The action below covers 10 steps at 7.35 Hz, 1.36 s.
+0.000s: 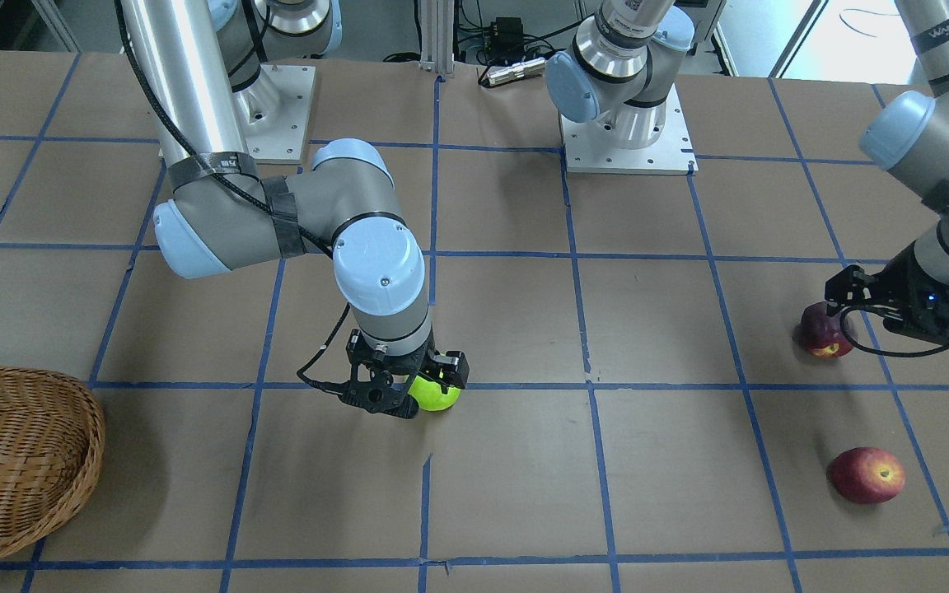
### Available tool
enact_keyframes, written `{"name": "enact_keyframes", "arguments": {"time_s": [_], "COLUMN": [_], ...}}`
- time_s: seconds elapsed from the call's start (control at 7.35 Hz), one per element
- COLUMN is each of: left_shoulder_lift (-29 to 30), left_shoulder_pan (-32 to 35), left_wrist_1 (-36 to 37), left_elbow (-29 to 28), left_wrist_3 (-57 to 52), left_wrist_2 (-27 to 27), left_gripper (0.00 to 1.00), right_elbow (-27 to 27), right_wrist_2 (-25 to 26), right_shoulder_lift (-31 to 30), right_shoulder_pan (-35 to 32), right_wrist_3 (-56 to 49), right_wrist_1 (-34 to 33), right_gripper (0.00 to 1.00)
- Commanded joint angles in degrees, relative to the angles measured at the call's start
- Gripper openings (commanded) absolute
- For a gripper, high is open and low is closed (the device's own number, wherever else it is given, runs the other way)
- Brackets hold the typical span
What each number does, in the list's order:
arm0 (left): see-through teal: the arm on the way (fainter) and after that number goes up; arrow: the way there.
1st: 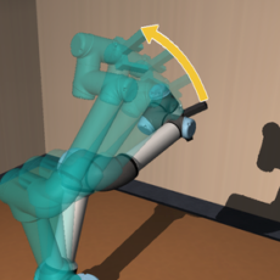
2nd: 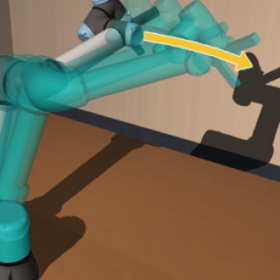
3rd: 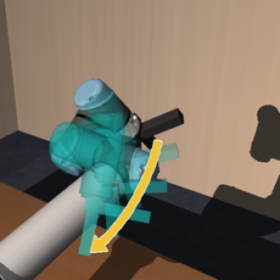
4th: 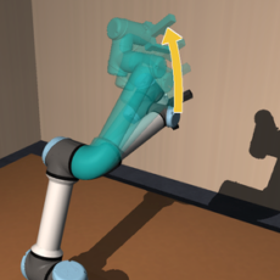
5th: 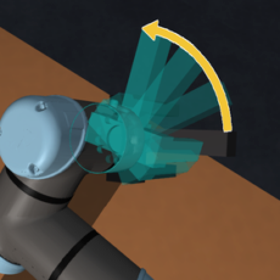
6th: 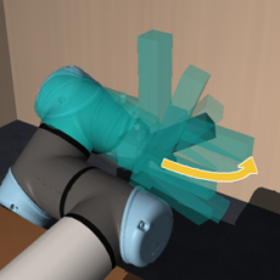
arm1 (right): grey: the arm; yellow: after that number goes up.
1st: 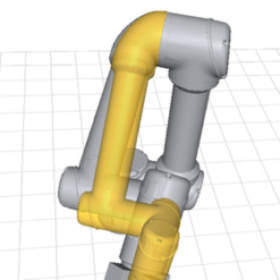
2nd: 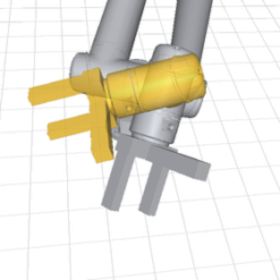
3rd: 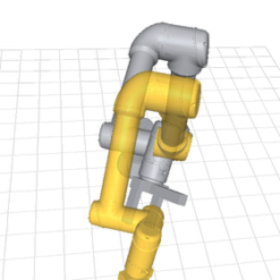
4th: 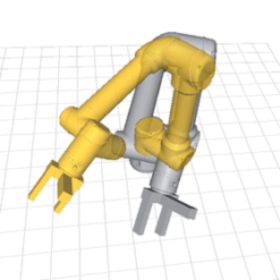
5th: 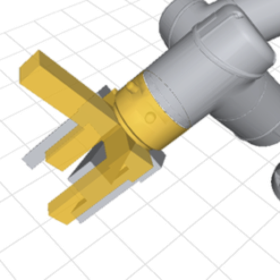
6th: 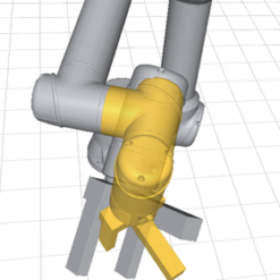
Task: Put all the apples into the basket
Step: 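Grasp the dark apple with left gripper while right gripper grasps the green apple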
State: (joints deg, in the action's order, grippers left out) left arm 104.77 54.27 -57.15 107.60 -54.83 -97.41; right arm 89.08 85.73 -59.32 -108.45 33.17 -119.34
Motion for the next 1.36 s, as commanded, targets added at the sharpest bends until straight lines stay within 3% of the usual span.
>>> {"name": "enact_keyframes", "arguments": {"time_s": [0.0,0.54,0.68,0.82,0.95,1.09,1.23], "left_shoulder_lift": [2.88,7.46,7.55,7.03,5.9,4.41,2.3], "left_shoulder_pan": [-0.75,-0.92,-0.75,-0.49,0.13,0.91,3.79], "left_wrist_1": [4.16,5.56,5.65,5.21,4.43,0.24,-3.8], "left_elbow": [3.23,3.4,3.32,3.06,2.88,2.62,2.09], "left_wrist_3": [-0.8,-0.28,-0.27,-0.19,0.34,3.91,9.51], "left_wrist_2": [0.11,-0.33,-0.33,-0.5,-0.33,0.11,1.24], "left_gripper": [1.0,1.0,0.91,0.5,0.33,0.31,0.31], "right_elbow": [-0.13,-0.31,-0.39,-0.48,-0.48,-0.57,-0.74], "right_wrist_2": [-1.08,-2.76,-2.76,-2.85,-3.63,-3.64,-3.46], "right_shoulder_lift": [1.48,3.41,4.2,4.3,4.3,4.04,3.16], "right_shoulder_pan": [-0.53,-0.62,-0.62,-0.62,-0.53,-0.53,0.25], "right_wrist_3": [-0.47,-0.39,-0.3,-0.47,-0.65,-0.74,-0.83], "right_wrist_1": [-1.41,-2.04,-2.04,-2.13,-2.13,-1.87,-1.17], "right_gripper": [1.0,1.0,1.0,0.92,0.5,0.03,0.0]}}
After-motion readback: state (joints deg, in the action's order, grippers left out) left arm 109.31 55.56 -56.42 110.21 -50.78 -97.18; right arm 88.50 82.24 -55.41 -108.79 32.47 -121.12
